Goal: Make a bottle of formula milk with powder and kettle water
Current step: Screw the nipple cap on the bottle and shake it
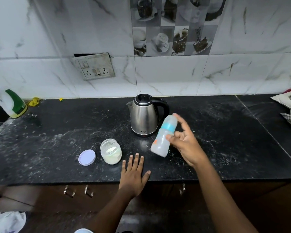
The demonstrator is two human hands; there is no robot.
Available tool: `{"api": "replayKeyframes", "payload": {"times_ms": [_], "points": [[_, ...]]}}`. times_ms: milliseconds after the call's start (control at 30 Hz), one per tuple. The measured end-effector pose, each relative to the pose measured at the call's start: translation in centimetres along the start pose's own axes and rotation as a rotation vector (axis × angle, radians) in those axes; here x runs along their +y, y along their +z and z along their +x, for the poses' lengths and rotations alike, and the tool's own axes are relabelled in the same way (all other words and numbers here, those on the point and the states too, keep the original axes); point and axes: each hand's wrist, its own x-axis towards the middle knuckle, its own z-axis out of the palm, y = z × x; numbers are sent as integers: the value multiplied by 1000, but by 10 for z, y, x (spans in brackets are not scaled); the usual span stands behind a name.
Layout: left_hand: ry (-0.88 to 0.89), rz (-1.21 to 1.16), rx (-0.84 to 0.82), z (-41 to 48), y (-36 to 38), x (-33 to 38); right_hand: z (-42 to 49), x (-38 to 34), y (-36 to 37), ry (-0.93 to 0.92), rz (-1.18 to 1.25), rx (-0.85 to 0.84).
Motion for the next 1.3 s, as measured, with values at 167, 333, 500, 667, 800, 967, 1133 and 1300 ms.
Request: {"api": "replayKeyframes", "payload": {"times_ms": [167, 333, 500, 667, 800, 967, 1133, 1300], "points": [[7, 7, -12, 0, -1, 1, 3, 7, 2, 2, 46, 169], [5, -2, -4, 0, 0, -1, 2, 7, 4, 29, 70, 155], [9, 8, -7, 1, 0, -1, 1, 1, 7, 35, 45, 39], [7, 8, 3, 1, 3, 0, 4, -2, 2, 33, 56, 53], [1, 13, -9, 2, 2, -1, 3, -1, 5, 9, 117, 132], [8, 23, -21, 2, 4, -1, 0, -3, 9, 32, -14, -71], [7, 36, -1, 2, 4, 0, 3, -4, 8, 26, 40, -29], [7, 42, -8, 1, 4, -1, 3, -5, 7, 4, 146, 75]]}}
